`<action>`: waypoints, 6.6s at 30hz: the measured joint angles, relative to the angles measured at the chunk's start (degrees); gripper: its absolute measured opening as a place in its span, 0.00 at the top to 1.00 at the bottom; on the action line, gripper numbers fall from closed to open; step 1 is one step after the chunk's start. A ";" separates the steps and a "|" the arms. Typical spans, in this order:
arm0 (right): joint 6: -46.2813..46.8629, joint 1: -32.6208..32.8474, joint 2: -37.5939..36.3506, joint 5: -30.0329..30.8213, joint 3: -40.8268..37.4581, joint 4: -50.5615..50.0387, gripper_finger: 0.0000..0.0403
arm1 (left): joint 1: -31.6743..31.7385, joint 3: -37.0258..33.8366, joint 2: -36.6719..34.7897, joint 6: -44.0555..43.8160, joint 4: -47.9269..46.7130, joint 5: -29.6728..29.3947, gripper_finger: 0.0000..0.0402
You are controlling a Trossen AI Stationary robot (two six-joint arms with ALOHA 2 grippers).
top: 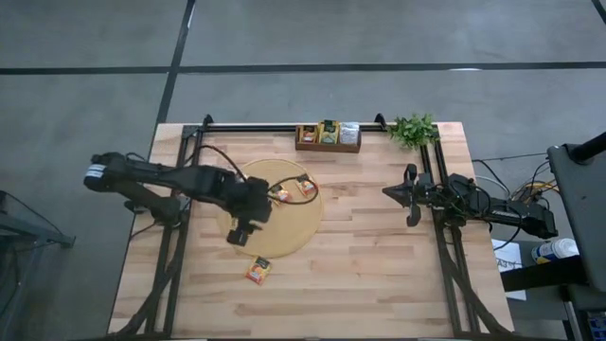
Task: Pick & Place Tea
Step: Put the orange tea bag into the left section of the wooden organizer
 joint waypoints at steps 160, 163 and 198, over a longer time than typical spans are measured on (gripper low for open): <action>0.00 0.02 0.00 0.01 0.01 -0.01 0.98 | 8.79 20.54 24.77 18.00 1.97 0.90 0.98; 0.00 0.01 0.00 -0.01 -0.01 0.00 0.98 | 8.73 19.31 24.85 17.25 1.85 0.87 0.92; 0.00 0.02 0.00 -0.01 0.01 0.01 0.98 | 1.18 -4.44 24.94 12.65 21.04 3.42 0.28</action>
